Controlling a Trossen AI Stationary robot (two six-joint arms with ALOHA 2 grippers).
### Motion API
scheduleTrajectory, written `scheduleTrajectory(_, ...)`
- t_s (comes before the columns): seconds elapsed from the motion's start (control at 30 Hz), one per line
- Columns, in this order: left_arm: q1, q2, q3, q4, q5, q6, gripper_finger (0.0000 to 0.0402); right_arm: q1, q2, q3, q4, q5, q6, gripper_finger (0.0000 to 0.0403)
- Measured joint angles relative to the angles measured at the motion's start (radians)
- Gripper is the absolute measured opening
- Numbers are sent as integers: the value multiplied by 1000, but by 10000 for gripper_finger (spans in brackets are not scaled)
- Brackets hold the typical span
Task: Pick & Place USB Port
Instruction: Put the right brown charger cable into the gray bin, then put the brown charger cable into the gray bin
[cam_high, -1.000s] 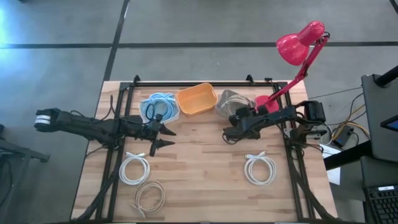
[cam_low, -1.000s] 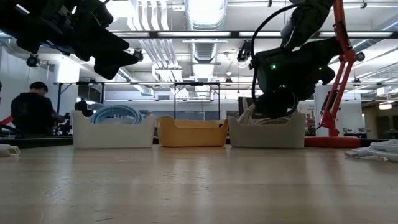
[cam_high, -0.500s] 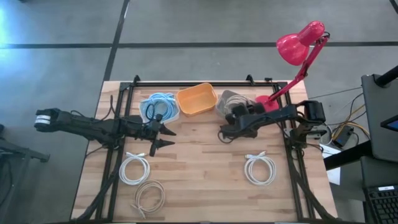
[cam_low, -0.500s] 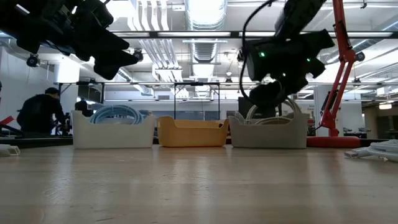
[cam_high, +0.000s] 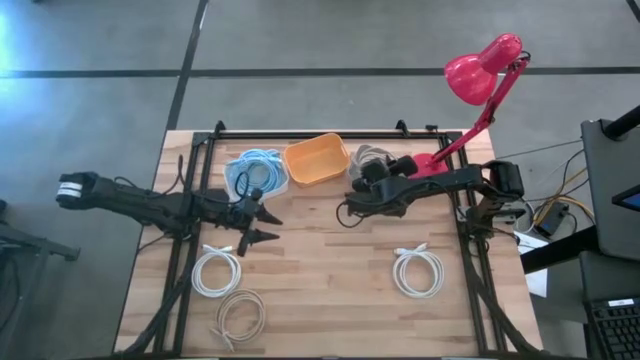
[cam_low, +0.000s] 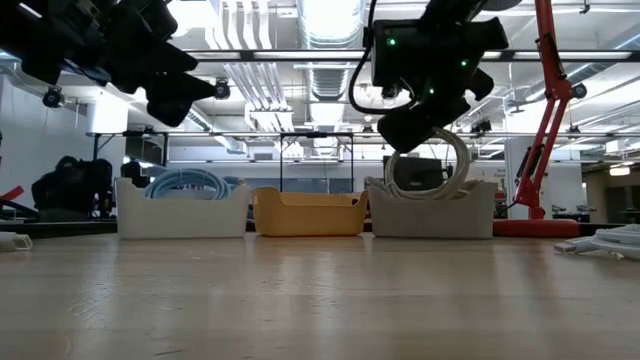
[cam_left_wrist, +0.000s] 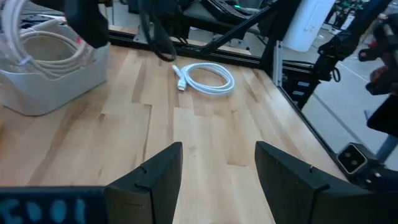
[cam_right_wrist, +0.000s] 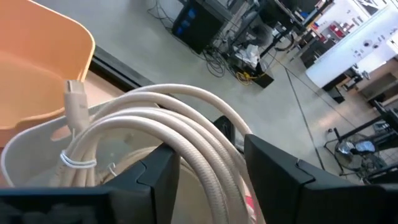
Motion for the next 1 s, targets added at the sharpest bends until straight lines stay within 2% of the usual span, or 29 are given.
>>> scheduleTrajectory(0.37,-47,0,0,0,1,-13,206,-5,0,-169,-1,-31,192,193)
scheduleTrajectory(0.47,-47,0,0,0,1,-13,206,-9,0,-192,1,-76,214,199)
scheduleTrajectory(0.63,-47,0,0,3,0,-13,206,-9,0,-207,3,-151,182,206)
scheduleTrajectory(0.73,-47,0,0,3,0,-12,206,-8,-2,-204,3,-158,138,206)
scheduleTrajectory(1.0,-47,0,0,5,0,-12,206,-8,-8,-103,3,-177,3,206)
